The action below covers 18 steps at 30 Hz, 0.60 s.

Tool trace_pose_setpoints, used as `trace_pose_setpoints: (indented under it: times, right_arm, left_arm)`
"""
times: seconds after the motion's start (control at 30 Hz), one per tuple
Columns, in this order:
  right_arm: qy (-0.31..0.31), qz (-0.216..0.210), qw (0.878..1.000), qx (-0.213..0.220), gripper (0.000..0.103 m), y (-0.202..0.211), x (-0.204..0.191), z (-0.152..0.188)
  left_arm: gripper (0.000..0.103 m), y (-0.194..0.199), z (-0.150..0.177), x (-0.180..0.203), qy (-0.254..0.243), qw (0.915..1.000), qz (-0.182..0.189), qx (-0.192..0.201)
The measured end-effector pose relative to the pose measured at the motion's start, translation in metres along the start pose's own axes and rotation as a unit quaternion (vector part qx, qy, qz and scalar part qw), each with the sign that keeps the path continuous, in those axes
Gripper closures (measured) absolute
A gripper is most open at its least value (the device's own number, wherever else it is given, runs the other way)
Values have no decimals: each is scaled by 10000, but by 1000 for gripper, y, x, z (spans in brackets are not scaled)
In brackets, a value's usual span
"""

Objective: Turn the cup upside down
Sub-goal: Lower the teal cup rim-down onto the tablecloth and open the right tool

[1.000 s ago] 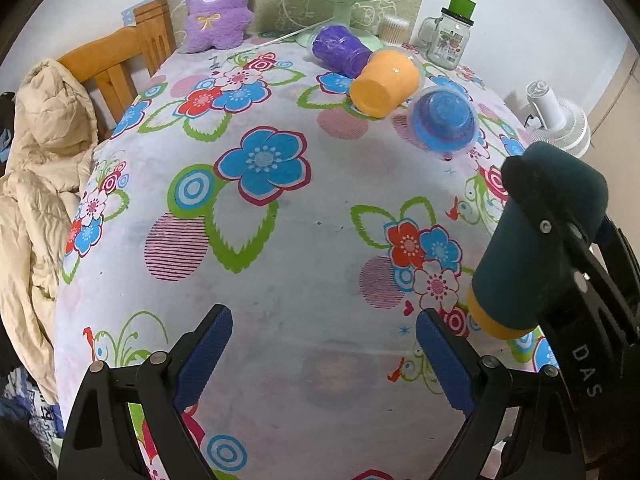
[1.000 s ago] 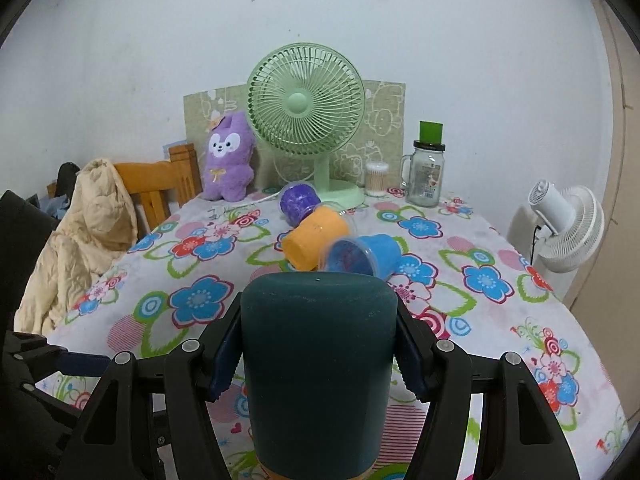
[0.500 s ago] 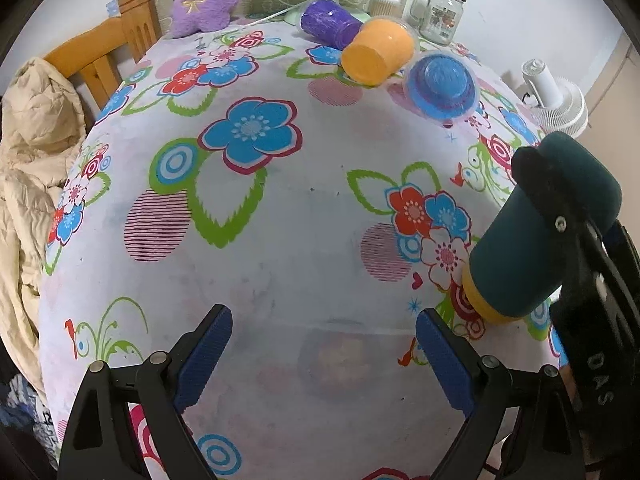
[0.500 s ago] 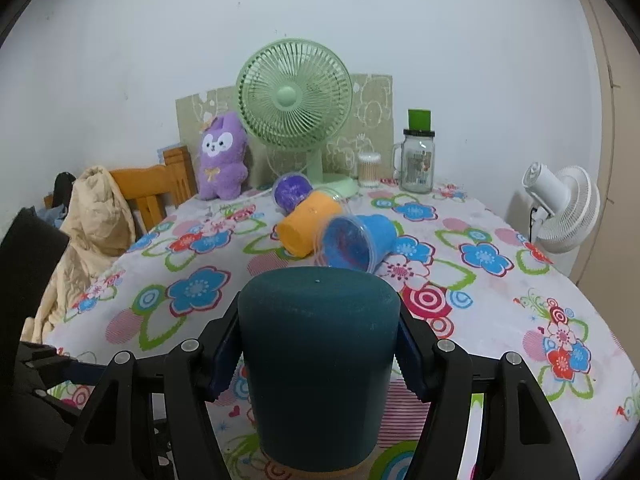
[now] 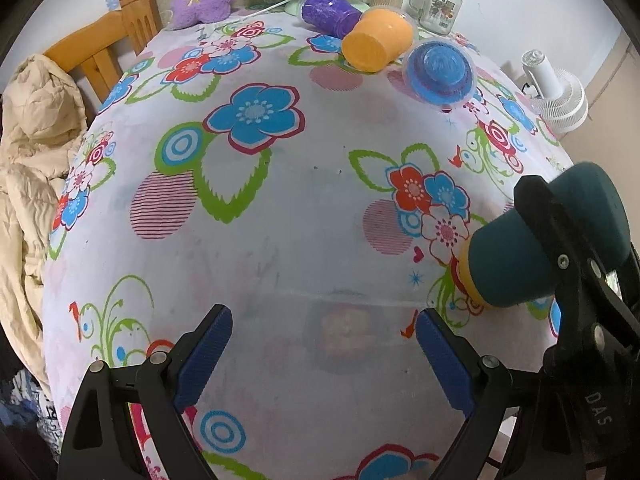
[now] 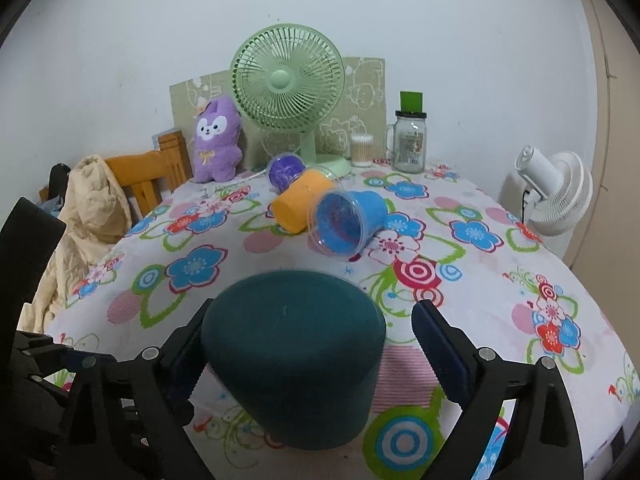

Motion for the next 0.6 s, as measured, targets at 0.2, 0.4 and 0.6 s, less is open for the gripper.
trace_pose_setpoints:
  times: [0.2,0.4,0.6]
  right_arm:
    - [158,195,9993,-265,2,15,-1,-5]
    - [383,526,9960,-615,0,39,6,-20]
    - [205,412,9938,-1010,0,59,18,-34]
  left_arm:
    - [8,17,4,5,-53,9999,39,-84]
    - [8,49,0,12,-101,9999,94,-14]
    - [8,79,-7,24,102,9995,68,307]
Point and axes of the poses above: each gripper's, at about its wrist camera, not at the fingertips, and y roughly against the way its jaws point, x to its right, z to its underside, the point moved 10 cm from there along -y, roughly the way its jaws point, and after that the axes turned 6 degrees about -x, right-handed, at the moved point
